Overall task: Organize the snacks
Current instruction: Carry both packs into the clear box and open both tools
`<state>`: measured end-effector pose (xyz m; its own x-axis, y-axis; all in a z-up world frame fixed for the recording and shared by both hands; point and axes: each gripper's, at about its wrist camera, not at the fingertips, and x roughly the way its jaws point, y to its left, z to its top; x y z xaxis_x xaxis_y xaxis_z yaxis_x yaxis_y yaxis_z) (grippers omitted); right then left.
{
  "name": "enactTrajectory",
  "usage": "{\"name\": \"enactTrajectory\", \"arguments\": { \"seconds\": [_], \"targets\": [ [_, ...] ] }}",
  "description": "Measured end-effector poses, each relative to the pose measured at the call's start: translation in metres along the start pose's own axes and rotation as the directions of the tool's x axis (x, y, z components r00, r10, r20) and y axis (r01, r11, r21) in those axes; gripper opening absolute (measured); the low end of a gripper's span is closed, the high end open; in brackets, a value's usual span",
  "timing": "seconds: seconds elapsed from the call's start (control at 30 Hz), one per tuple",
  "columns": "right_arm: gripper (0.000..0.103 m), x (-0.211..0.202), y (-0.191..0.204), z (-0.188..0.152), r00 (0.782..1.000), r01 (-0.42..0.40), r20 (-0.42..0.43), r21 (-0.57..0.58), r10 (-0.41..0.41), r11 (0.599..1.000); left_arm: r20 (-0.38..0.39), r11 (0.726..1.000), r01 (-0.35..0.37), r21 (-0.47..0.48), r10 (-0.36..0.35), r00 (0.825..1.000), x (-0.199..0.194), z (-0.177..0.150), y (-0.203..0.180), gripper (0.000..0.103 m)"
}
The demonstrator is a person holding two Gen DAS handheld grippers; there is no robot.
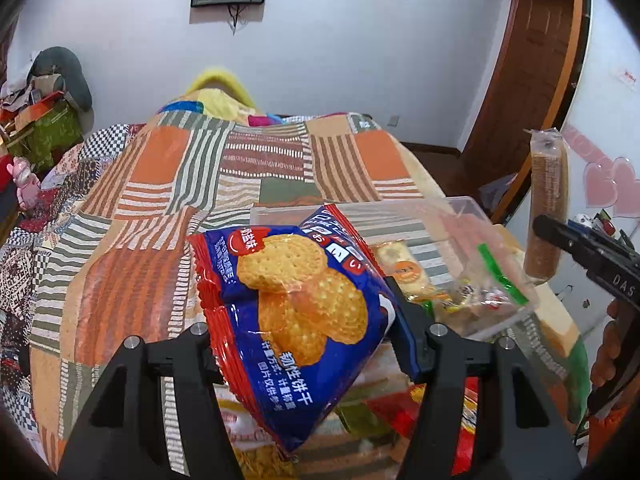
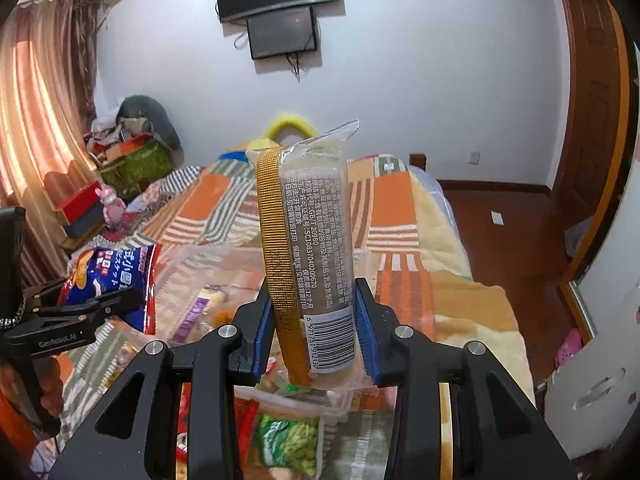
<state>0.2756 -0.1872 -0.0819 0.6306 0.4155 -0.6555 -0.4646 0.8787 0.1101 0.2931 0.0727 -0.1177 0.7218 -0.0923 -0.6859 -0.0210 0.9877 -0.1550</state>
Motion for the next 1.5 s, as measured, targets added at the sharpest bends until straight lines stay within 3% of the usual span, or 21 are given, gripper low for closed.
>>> {"name": "enactTrajectory", "arguments": {
  "seconds": [0.23, 0.3, 0.37, 0.63, 0.73, 0.8, 0.87, 1.17, 1.27, 1.3, 1.5],
  "targets": [
    [0.033, 0.027, -0.002, -0.003, 0.996, 0.000, -0.086, -0.009, 0.000, 1.000, -0.051, 1.000, 0.006, 0.012, -0.005, 0.999, 0.033, 0.005, -0.004, 0.061],
    [0.018, 0.031, 0.001, -0.006, 0.994, -0.008, -0.105, -0.022, 0.005, 1.000, -0.064, 1.000, 0.003, 0.020, -0.002, 0.998, 0.041, 0.005, -0.007, 0.061],
    [0.012, 0.034, 0.002, -0.006, 0.992, -0.026, -0.125, -0.030, 0.022, 0.999, -0.072, 1.000, 0.002, 0.029, 0.000, 0.997, 0.047, 0.004, -0.009, 0.061],
    [0.012, 0.018, 0.003, -0.003, 0.993, -0.029, -0.115, -0.052, 0.023, 0.998, -0.076, 0.999, 0.020, 0.033, -0.018, 0.997, 0.039, 0.005, -0.010, 0.067],
    [0.021, 0.008, 0.004, -0.002, 0.994, -0.043, -0.101, -0.046, 0.038, 0.998, -0.056, 0.998, 0.018, 0.052, -0.015, 0.998, 0.025, 0.005, -0.013, 0.071],
    [0.033, 0.001, 0.006, -0.001, 0.996, -0.041, -0.086, -0.047, 0.037, 0.998, -0.058, 0.998, 0.031, 0.055, -0.028, 0.998, 0.018, 0.005, -0.014, 0.072],
    [0.040, -0.008, 0.007, -0.001, 0.997, -0.043, -0.071, -0.043, 0.040, 0.998, -0.049, 0.998, 0.033, 0.052, -0.031, 0.998, 0.007, 0.006, -0.014, 0.079],
    [0.067, -0.034, 0.006, -0.007, 0.999, -0.040, -0.020, -0.034, 0.040, 0.999, 0.024, 0.998, 0.005, 0.059, -0.006, 1.000, -0.048, -0.001, 0.000, 0.093],
    [0.070, -0.038, 0.003, -0.016, 0.999, -0.039, -0.022, -0.018, 0.039, 0.999, 0.015, 0.999, -0.007, 0.048, 0.007, 1.000, -0.058, -0.012, 0.012, 0.094],
    [0.070, -0.038, 0.003, -0.018, 0.997, -0.028, -0.070, -0.014, 0.026, 1.000, 0.011, 0.999, -0.012, 0.045, 0.011, 1.000, -0.059, -0.017, 0.015, 0.095],
    [0.071, -0.033, -0.004, -0.042, 0.990, -0.002, -0.139, 0.010, 0.003, 1.000, -0.072, 0.998, -0.051, 0.034, 0.053, 0.996, -0.049, -0.055, 0.038, 0.095]
  ]
}}
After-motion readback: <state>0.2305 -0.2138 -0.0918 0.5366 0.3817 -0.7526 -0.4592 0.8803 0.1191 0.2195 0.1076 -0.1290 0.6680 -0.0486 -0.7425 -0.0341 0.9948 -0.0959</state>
